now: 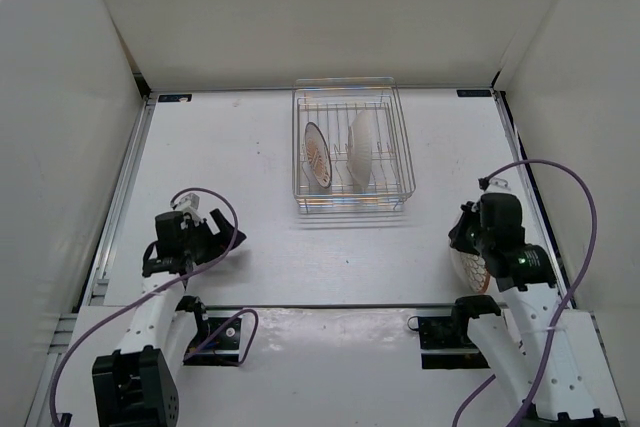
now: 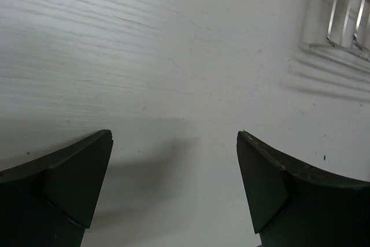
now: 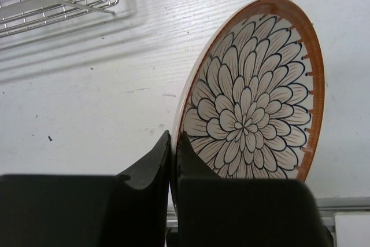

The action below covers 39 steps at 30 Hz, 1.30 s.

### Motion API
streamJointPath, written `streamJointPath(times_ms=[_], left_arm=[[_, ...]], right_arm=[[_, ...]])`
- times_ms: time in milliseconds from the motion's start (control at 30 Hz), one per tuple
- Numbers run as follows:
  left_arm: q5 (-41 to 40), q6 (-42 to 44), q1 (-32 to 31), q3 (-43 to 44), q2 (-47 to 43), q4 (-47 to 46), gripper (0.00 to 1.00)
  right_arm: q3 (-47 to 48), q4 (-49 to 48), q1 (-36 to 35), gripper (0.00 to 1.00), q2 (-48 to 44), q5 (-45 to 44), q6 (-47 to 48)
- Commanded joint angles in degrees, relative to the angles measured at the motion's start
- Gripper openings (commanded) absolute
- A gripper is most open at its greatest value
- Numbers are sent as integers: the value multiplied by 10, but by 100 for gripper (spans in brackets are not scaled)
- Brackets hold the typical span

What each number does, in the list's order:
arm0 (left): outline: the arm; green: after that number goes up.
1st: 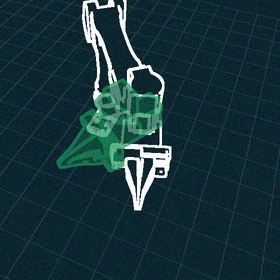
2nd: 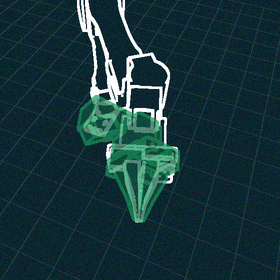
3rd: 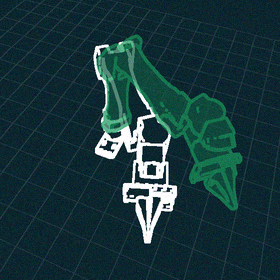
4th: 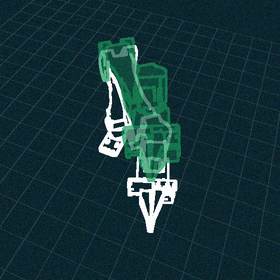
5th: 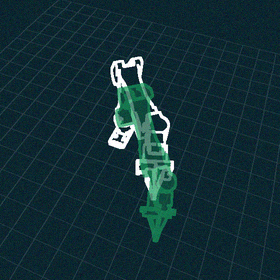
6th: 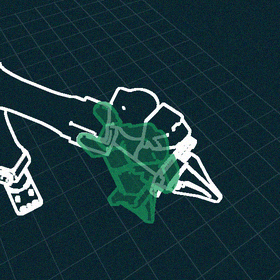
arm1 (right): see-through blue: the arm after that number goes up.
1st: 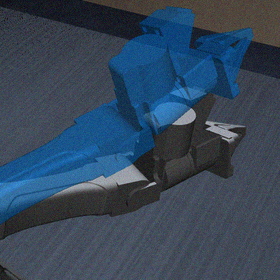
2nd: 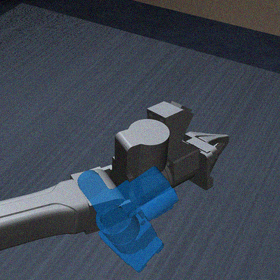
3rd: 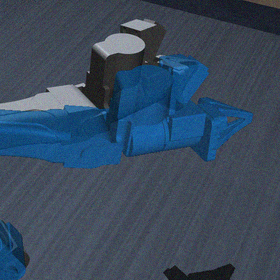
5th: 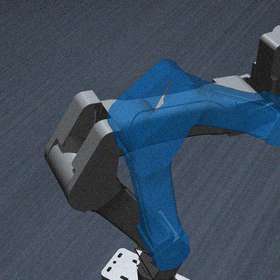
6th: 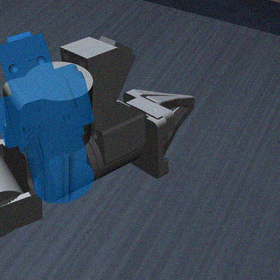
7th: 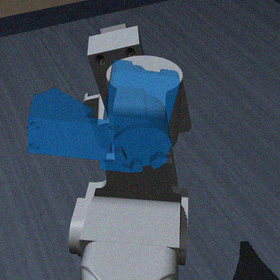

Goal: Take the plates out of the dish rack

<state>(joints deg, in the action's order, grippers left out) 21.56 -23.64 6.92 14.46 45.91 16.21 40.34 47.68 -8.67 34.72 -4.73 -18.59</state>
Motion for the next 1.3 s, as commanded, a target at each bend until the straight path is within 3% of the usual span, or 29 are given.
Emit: streamJointPath(times_ms=[0,300,333,467,500,533,700,967,1167,1267], left_arm=[[74,17,-2,-27,-15,16,100],[73,43,-4,-54,-36,31,100],[75,41,-5,-54,-36,33,100],[81,39,-3,-55,-24,26,100],[81,40,-6,-55,-21,26,100],[81,40,-4,-53,-18,26,100],[82,39,-4,-51,-10,26,100],[76,41,-3,-50,-9,33,100],[74,40,-4,-51,-13,34,100],[74,40,-3,-50,-13,35,100]], right_arm=[[-32,-39,0,0,-6,3,-8],[-87,-112,0,5,46,64,-26],[-96,-121,0,11,55,72,-29],[-119,-139,1,16,69,102,-38],[-123,-144,0,23,70,102,-40],[-130,-151,-1,41,72,101,-42],[-134,-165,0,62,79,129,-51],[-99,-156,0,62,93,121,-37],[-28,-168,1,52,97,118,-31],[10,-245,1,48,112,172,-30]])
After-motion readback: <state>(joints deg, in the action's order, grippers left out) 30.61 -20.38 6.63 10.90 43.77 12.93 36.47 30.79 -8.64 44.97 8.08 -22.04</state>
